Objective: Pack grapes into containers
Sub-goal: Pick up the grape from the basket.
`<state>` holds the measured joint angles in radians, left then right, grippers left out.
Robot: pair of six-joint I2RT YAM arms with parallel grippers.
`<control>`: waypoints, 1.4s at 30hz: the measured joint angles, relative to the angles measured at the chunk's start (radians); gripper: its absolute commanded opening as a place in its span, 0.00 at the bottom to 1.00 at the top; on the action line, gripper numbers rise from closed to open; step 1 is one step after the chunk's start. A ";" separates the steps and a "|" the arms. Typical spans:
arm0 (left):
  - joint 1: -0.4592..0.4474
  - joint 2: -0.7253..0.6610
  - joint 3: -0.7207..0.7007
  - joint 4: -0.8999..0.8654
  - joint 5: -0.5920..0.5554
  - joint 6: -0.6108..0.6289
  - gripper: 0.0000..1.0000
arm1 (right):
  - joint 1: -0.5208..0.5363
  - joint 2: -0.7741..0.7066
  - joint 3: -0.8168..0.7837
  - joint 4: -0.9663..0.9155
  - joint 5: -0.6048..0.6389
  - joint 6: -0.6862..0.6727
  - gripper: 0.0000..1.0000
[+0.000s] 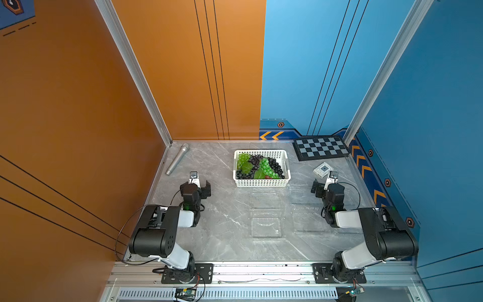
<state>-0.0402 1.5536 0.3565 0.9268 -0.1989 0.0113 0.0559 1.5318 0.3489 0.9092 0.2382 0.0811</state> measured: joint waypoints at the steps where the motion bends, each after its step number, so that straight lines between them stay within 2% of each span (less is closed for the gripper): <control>1: 0.000 0.000 0.000 0.000 0.003 0.000 0.98 | 0.000 0.000 0.000 0.000 0.000 0.000 1.00; 9: 0.042 0.000 0.005 -0.001 0.143 0.000 0.98 | 0.000 0.000 0.000 0.000 0.000 0.000 1.00; 20: 0.047 0.000 0.008 -0.002 0.187 0.000 0.98 | -0.004 0.000 0.000 0.000 0.000 0.000 1.00; 31: 0.038 0.000 0.012 -0.003 0.162 0.000 0.99 | -0.004 0.000 0.000 0.000 -0.002 0.000 1.00; 36: 0.022 0.000 0.012 -0.003 0.109 0.000 0.91 | -0.004 0.000 0.001 0.003 -0.002 0.000 0.93; 39: -0.005 -0.004 0.012 -0.011 0.049 0.000 0.88 | -0.003 -0.003 -0.010 0.029 0.004 0.000 0.85; 42: -0.035 -0.036 0.012 -0.047 -0.024 0.001 0.88 | 0.011 -0.050 -0.022 0.006 0.049 -0.002 0.83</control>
<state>-0.0753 1.5173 0.3687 0.8803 -0.2230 0.0120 0.0669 1.4815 0.3271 0.9150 0.2871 0.0795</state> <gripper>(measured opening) 0.877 0.844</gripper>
